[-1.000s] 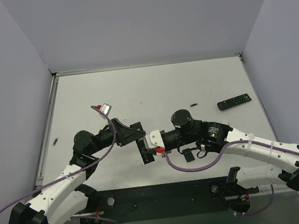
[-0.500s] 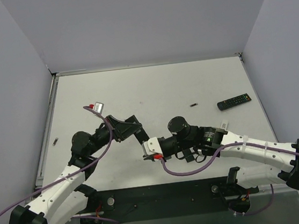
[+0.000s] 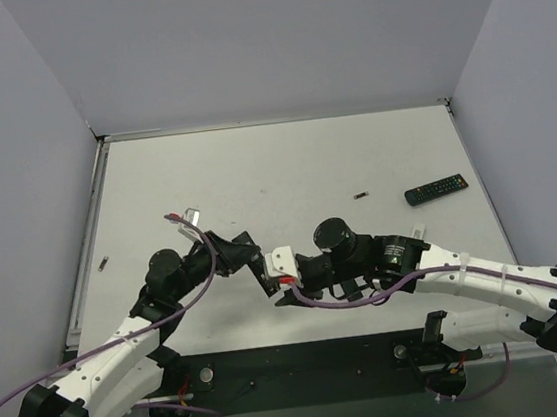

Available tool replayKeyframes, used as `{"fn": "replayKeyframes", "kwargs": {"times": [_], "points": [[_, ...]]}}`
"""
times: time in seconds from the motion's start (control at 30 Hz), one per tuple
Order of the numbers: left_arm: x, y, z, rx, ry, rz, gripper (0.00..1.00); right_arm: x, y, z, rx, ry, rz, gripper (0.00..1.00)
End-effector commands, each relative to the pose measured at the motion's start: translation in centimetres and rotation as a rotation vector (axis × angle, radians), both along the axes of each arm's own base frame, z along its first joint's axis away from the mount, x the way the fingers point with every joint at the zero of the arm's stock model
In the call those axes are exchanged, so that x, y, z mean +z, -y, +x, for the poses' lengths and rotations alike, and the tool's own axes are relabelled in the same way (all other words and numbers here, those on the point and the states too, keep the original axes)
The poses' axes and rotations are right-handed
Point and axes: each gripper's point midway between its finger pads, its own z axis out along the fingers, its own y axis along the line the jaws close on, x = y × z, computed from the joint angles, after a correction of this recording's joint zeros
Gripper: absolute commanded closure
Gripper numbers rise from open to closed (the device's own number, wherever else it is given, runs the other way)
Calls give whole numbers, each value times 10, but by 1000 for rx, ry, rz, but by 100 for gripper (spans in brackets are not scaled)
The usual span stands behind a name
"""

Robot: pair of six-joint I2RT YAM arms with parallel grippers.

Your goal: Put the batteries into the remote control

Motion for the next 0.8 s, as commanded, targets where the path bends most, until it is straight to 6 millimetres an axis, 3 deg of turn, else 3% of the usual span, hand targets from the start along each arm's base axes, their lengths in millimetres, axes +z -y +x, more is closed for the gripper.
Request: {"fn": "replayKeyframes", "kwargs": {"times": [0.0,0.03,0.17,0.2,0.23,0.3,0.53,0.77], "points": [[-50,-21,19,150,-29,122,100,30,11,14,-160,-62,91,57],[-55,-24,20,166,-36,133,100,30,17,15,-211,-100,102,52],[-70,-30,20,186,-55,139,100,15,46,54,-547,-178,105,38],[-74,-31,19,189,-64,143,100,11,61,77,-684,-163,105,36],[-76,-32,19,190,-69,142,100,5,70,85,-757,-182,100,35],[-80,-33,18,195,-80,139,100,-14,97,108,-972,-227,65,35],[-82,-32,14,182,-94,123,100,-70,160,149,-1408,-344,-101,42],[-79,-31,10,168,-97,96,100,-118,177,171,-1547,-458,-245,57]]}}
